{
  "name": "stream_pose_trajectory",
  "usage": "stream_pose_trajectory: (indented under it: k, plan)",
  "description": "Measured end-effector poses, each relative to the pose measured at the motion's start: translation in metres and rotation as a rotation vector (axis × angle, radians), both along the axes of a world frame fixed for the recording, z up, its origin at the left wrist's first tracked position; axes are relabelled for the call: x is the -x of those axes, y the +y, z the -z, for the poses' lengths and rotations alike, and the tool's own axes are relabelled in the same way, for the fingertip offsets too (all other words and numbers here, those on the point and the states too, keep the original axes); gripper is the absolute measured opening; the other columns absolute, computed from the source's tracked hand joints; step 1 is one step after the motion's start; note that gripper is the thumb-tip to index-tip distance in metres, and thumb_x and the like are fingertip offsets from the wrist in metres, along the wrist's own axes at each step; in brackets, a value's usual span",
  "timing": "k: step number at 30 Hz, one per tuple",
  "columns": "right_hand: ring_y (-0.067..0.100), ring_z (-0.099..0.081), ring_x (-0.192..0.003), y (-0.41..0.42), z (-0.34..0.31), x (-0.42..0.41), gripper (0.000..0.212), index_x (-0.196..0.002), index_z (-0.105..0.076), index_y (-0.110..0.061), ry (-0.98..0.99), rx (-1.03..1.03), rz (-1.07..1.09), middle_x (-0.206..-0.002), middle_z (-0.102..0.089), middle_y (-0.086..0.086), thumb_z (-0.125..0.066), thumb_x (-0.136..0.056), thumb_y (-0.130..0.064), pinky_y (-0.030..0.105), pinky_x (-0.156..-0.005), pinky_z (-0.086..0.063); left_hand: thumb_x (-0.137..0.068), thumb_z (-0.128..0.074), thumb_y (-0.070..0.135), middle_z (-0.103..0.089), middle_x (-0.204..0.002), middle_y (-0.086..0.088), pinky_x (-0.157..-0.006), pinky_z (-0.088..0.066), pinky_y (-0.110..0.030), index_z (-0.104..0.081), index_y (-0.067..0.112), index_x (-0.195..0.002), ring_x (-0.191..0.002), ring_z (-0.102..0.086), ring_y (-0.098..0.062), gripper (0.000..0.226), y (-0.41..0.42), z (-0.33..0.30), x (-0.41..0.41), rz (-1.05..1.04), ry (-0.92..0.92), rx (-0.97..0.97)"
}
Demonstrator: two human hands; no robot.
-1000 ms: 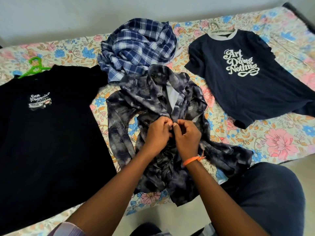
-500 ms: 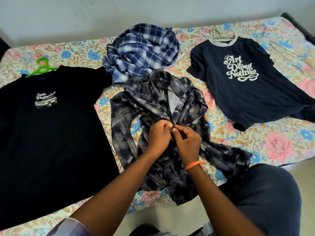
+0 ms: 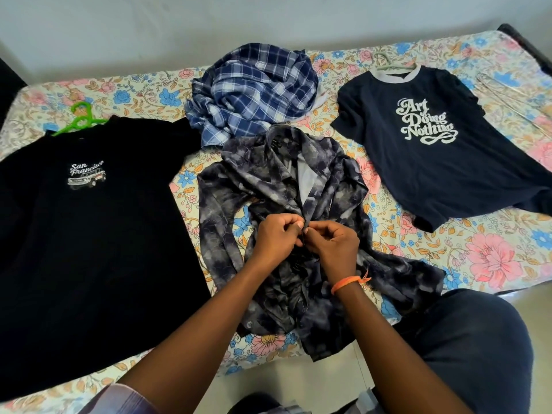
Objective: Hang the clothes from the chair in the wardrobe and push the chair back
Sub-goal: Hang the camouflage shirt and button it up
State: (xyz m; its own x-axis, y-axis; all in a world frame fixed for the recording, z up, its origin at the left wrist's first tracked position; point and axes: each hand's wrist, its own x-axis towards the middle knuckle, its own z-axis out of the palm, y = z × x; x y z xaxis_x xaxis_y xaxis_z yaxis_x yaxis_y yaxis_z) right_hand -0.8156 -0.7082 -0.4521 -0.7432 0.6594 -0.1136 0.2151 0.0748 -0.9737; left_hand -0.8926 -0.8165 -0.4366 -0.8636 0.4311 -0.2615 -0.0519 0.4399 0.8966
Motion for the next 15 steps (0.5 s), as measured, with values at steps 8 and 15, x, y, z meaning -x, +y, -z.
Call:
stream_pose_trajectory:
  k: [8, 15]
  plan:
    - [0.003, -0.062, -0.057, -0.011, -0.003, 0.007, 0.013, -0.071, -0.071, -0.018, -0.002, -0.267, 0.058, -0.063, -0.066, -0.011, -0.077, -0.082, -0.012, 0.019, -0.055, -0.051, -0.088, -0.074, 0.028, -0.069, -0.065, 0.006, -0.057, -0.061, -0.030, -0.079, 0.012, -0.098, -0.054, -0.065, -0.004, 0.020, -0.001, -0.013, 0.003, -0.044, -0.075, -0.044]
    - [0.005, -0.067, -0.064, -0.013, 0.003, 0.009, 0.005, -0.080, -0.075, -0.017, -0.031, -0.256, 0.031, -0.071, -0.070, -0.011, -0.078, -0.081, -0.012, 0.030, -0.061, -0.059, -0.095, -0.064, 0.017, -0.074, -0.083, -0.012, -0.062, -0.062, -0.034, -0.076, 0.005, -0.099, -0.069, -0.073, -0.020, 0.017, 0.001, -0.008, 0.015, -0.004, -0.057, 0.053]
